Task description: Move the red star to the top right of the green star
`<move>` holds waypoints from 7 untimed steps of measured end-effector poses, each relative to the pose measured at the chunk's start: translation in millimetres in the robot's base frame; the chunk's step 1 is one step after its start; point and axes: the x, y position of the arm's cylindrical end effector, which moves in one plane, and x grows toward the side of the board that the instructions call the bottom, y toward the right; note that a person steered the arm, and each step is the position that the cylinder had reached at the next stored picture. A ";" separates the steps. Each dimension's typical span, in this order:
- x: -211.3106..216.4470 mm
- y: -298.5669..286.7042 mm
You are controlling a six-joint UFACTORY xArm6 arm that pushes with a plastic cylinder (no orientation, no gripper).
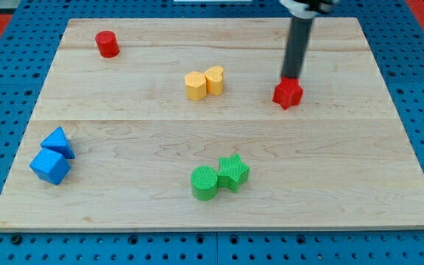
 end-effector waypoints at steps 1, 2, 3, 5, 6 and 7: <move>63.0 -9.6; 51.0 -21.8; 41.3 -56.3; 99.8 3.9; 109.6 1.7; 63.0 -55.3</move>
